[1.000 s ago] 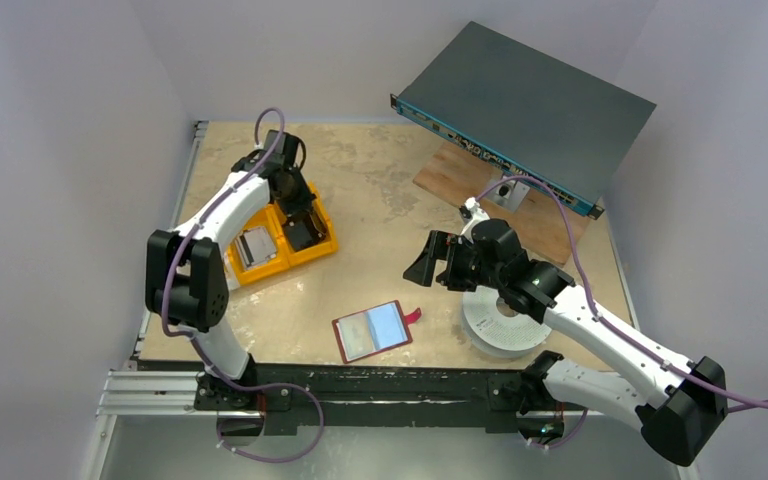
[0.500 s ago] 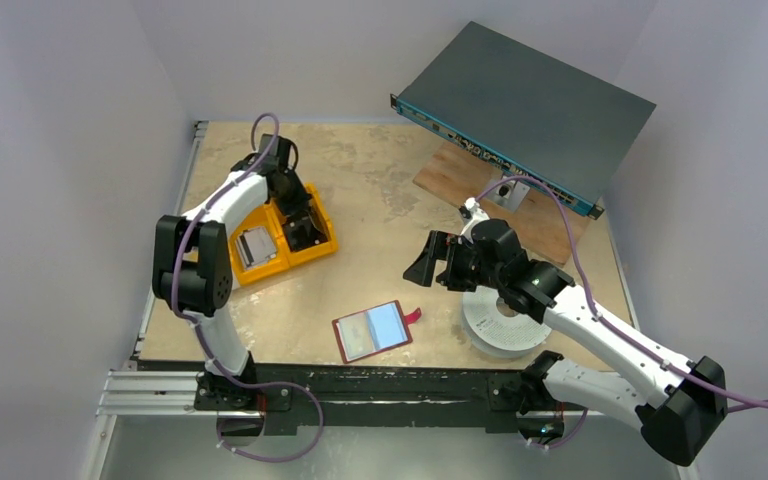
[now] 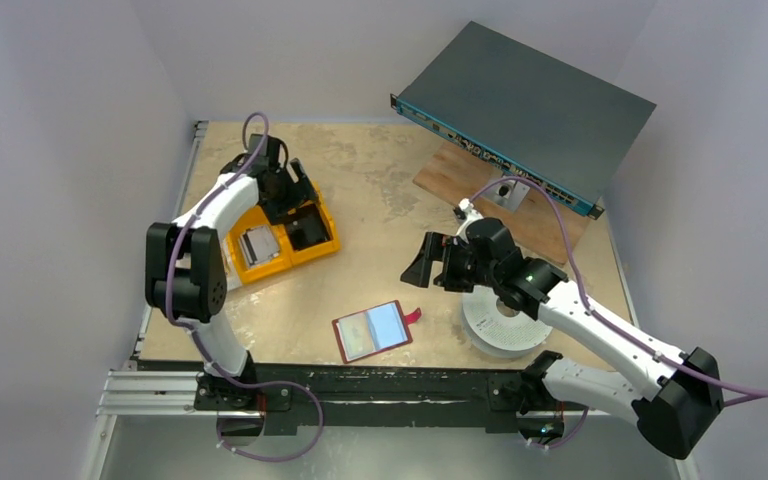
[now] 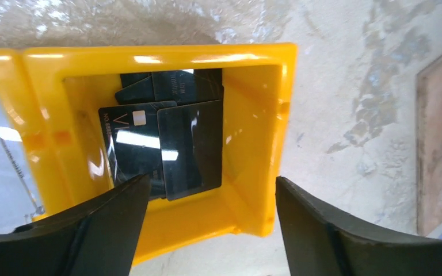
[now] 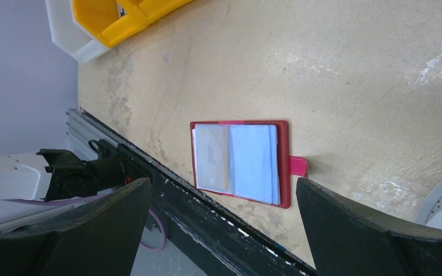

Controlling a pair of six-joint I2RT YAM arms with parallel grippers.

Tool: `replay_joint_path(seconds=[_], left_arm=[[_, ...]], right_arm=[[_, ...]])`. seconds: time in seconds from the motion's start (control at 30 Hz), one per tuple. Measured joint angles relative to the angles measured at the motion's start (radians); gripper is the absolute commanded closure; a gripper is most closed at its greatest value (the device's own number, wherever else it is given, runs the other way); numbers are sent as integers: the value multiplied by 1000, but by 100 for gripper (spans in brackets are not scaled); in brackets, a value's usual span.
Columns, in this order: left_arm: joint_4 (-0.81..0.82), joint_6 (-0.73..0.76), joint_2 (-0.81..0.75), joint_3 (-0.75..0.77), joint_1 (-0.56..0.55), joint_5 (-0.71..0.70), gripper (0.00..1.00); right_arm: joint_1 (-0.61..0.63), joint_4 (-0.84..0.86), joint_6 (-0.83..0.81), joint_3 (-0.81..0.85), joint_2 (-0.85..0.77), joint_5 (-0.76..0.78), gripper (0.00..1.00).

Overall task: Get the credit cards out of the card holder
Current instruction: Place the credit card in the storage box, then remove the credit card from the card holder.

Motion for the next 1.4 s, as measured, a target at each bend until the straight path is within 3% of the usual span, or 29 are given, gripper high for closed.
replay_joint_path(seconds=[0.37, 0.63, 0.8, 1.03, 1.2, 1.4], left_arm=[[-72, 40, -285, -31, 3, 12, 16], [-101, 64, -575, -234, -23, 57, 15], [-126, 68, -738, -387, -98, 83, 15], [-124, -6, -898, -570, -269, 84, 15], [-114, -79, -937, -686, -382, 55, 15], [-143, -142, -945, -719, -407, -36, 11]], right_arm=[[0, 49, -8, 0, 65, -6, 1], [13, 95, -11, -28, 91, -1, 1], [74, 114, -19, -38, 114, 30, 1], [250, 142, -22, -38, 218, 119, 1], [342, 150, -3, -22, 315, 171, 8], [458, 143, 27, 96, 464, 254, 29]])
